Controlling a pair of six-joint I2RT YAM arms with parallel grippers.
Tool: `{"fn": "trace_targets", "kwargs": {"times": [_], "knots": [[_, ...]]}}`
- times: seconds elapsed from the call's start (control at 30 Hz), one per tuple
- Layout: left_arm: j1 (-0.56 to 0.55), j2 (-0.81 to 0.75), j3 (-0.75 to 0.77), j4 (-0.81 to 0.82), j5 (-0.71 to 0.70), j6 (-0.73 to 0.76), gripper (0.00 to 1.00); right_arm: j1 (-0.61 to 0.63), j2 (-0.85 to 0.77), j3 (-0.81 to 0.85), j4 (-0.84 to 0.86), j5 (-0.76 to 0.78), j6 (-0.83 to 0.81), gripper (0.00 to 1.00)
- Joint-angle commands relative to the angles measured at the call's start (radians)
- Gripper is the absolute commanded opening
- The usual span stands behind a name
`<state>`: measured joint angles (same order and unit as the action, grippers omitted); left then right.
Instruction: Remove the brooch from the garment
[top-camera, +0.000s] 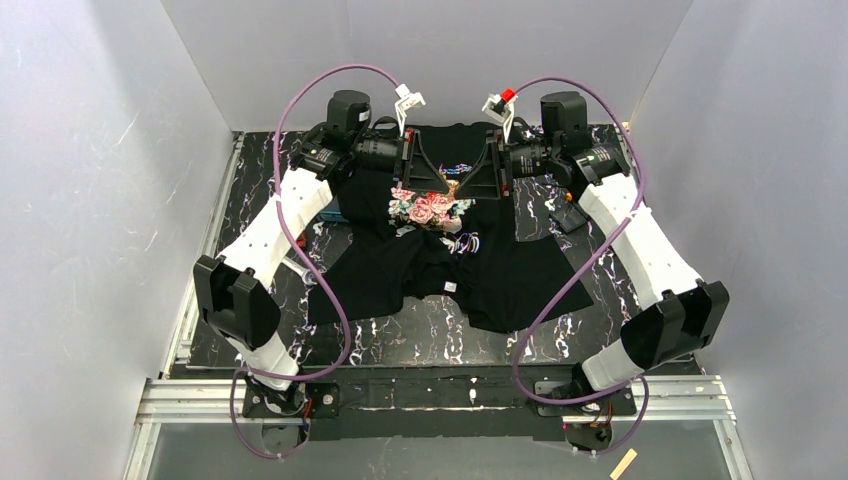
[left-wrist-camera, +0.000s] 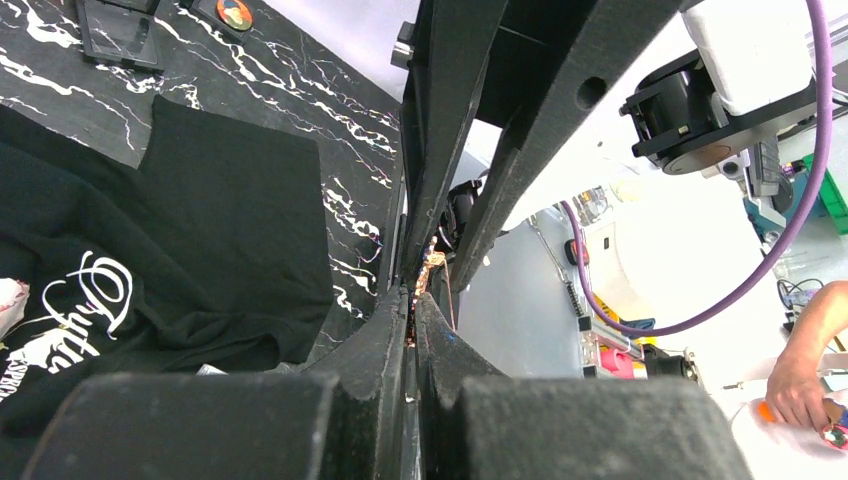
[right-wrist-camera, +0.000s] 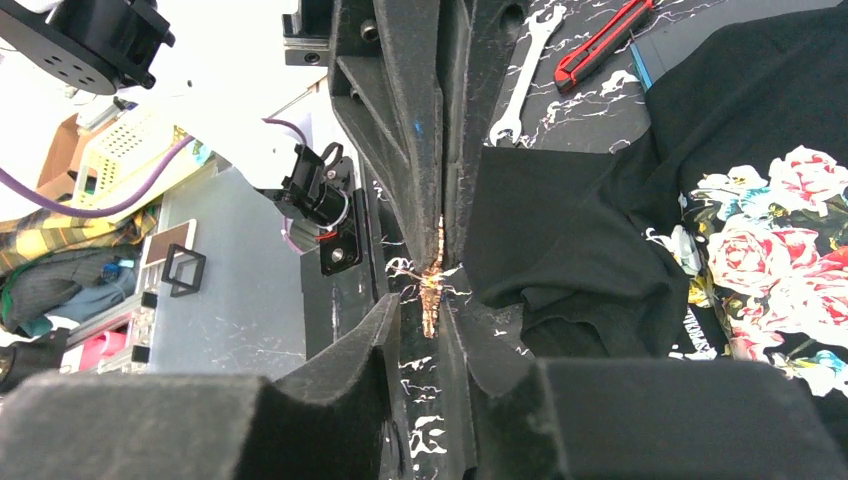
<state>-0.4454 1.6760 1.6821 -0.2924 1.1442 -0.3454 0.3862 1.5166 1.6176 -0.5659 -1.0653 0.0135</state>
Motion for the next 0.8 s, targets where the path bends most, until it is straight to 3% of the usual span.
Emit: {"fn": "trace_targets", "kwargs": {"times": [0.0, 0.1, 0.2, 0.33, 0.4, 0.53, 0.57, 0.77], "knots": [[-0.010, -0.053, 0.009, 0.023, 0.031, -0.019, 0.00, -0.003, -0.045, -0.014, 0.057, -0.041, 0.037, 0.25], [-0.010, -0.059, 0.003, 0.042, 0.026, -0.037, 0.00, -0.003, -0.051, -0.025, 0.054, -0.046, 0.037, 0.18], [-0.009, -0.061, -0.003, 0.062, 0.025, -0.052, 0.00, -0.004, -0.056, -0.031, 0.054, -0.043, 0.039, 0.18], [-0.008, -0.067, -0.016, 0.091, 0.026, -0.079, 0.00, -0.001, -0.053, -0.028, 0.056, -0.045, 0.044, 0.01], [-0.009, -0.069, -0.021, 0.095, 0.023, -0.084, 0.01, -0.002, -0.054, -0.029, 0.057, -0.045, 0.045, 0.01], [0.000, -0.080, -0.010, 0.006, -0.008, -0.013, 0.43, -0.001, -0.052, -0.028, 0.038, -0.037, 0.041, 0.01], [0.009, -0.083, -0.008, -0.024, -0.019, 0.007, 0.50, -0.001, -0.052, -0.029, 0.029, -0.036, 0.037, 0.01], [0.039, -0.108, -0.009, -0.088, -0.001, 0.084, 0.54, -0.002, -0.055, -0.047, 0.009, -0.044, 0.031, 0.01]]}}
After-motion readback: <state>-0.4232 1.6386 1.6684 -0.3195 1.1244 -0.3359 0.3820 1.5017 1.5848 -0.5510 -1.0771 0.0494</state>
